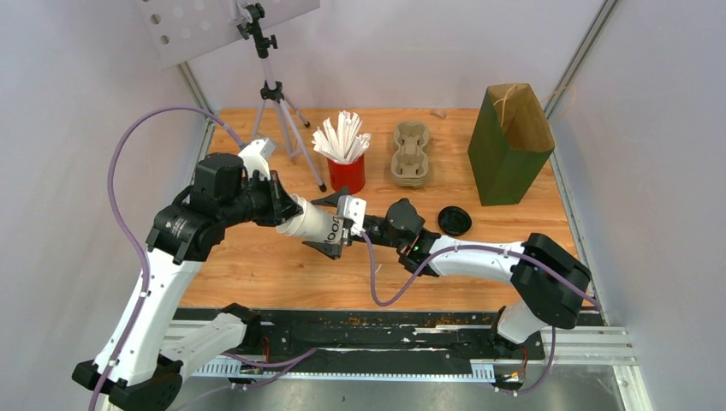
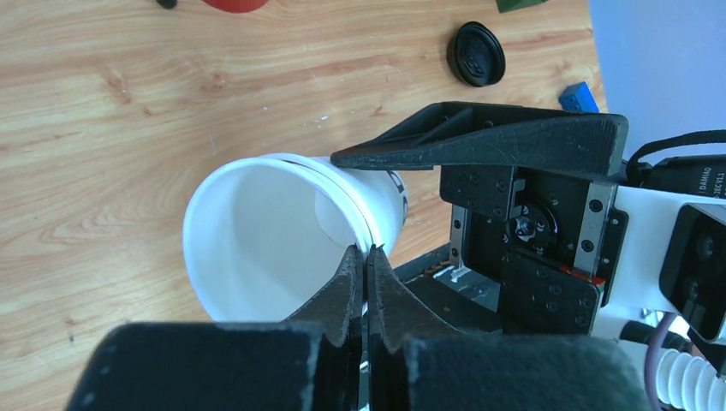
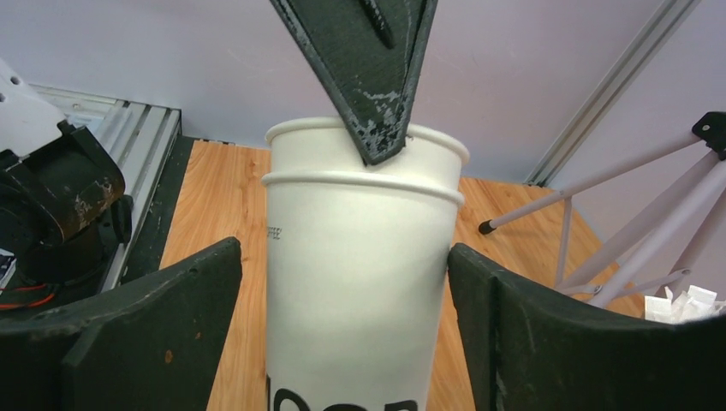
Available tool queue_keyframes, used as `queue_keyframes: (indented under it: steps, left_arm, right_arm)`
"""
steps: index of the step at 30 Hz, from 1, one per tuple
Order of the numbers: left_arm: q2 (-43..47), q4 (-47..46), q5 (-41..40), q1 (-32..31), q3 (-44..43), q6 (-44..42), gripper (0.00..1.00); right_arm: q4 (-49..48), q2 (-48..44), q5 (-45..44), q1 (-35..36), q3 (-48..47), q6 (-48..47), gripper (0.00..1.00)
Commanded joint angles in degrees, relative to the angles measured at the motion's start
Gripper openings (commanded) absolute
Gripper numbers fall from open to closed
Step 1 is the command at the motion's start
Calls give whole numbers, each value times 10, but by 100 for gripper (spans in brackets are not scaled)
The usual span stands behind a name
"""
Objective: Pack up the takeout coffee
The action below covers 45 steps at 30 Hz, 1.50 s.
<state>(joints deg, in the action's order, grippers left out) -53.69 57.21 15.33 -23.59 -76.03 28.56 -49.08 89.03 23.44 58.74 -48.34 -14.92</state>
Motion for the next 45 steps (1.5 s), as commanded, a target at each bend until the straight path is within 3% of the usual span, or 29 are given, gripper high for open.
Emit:
queue_keyframes:
  steps: [1,3,16,25,35,45]
  left_arm:
    - [13,-20,-43,3,-7,-28,0]
    - [13,-12,-65,3,-8,-40,0]
    - [21,-27,-70,3,35,-39,0]
    - [33,-33,-99,3,56,-30,0]
    - [30,-22,-143,3,57,-14,0]
    - [19,-7,-168,3,79,-28,0]
  right_arm:
    - [44,2,8,2,-37,3,94]
    - [73,10,7,4,-59,0,100]
    - [94,50,-17,20,-120,14,99]
    - [121,75,-96,22,-152,89,86]
    - [171,96,-150,21,-157,158,60]
    - [172,126,-140,21,-143,200,59]
